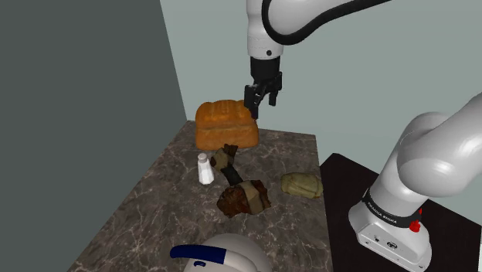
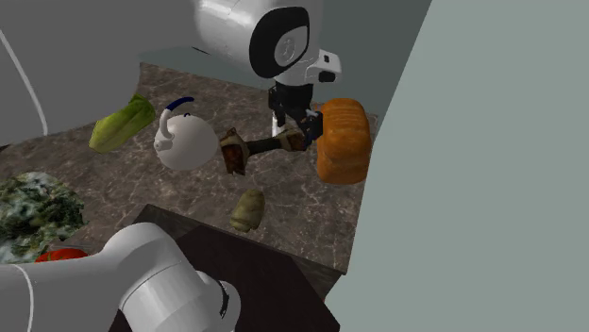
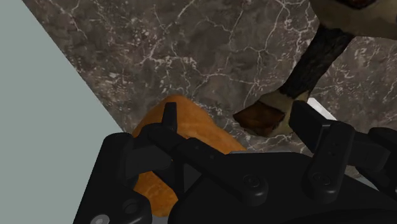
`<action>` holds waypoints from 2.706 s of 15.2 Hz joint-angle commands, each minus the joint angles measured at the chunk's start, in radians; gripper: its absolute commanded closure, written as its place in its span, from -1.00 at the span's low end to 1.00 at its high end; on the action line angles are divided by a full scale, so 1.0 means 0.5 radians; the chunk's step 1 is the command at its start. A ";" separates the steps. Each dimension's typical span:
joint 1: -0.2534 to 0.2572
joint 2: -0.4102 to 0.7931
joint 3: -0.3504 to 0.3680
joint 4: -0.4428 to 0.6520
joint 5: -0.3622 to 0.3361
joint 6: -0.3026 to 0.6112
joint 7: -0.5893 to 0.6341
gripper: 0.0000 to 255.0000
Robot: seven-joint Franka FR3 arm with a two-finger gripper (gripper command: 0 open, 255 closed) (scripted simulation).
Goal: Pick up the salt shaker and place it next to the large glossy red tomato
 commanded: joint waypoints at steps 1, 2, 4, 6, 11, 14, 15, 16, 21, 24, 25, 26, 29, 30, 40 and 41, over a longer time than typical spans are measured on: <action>0.023 0.102 0.065 0.026 0.025 0.087 0.085 -1.00; 0.032 0.158 0.095 0.049 0.032 0.124 0.126 -1.00; 0.049 0.276 0.155 0.103 0.037 0.196 0.208 -1.00; 0.065 0.398 0.212 0.167 0.031 0.264 0.293 -1.00; 0.107 0.728 0.337 0.368 -0.035 0.407 0.517 -1.00; 0.144 0.940 0.394 0.518 -0.110 0.471 0.660 -1.00; 0.159 1.012 0.409 0.573 -0.139 0.488 0.707 -1.00; 0.177 1.083 0.420 0.630 -0.169 0.502 0.754 -1.00; 0.186 1.149 0.417 0.564 -0.203 0.628 0.777 -1.00; 0.191 1.187 0.414 0.535 -0.223 0.692 0.791 -1.00; 0.191 1.187 0.414 0.535 -0.223 0.692 0.791 -1.00; 0.191 1.187 0.414 0.535 -0.223 0.692 0.791 -1.00; 0.191 1.187 0.414 0.535 -0.223 0.692 0.791 -1.00; 0.191 1.187 0.414 0.535 -0.223 0.692 0.791 -1.00; 0.191 1.189 0.414 0.537 -0.223 0.691 0.792 1.00; 0.191 1.188 0.414 0.537 -0.223 0.691 0.792 1.00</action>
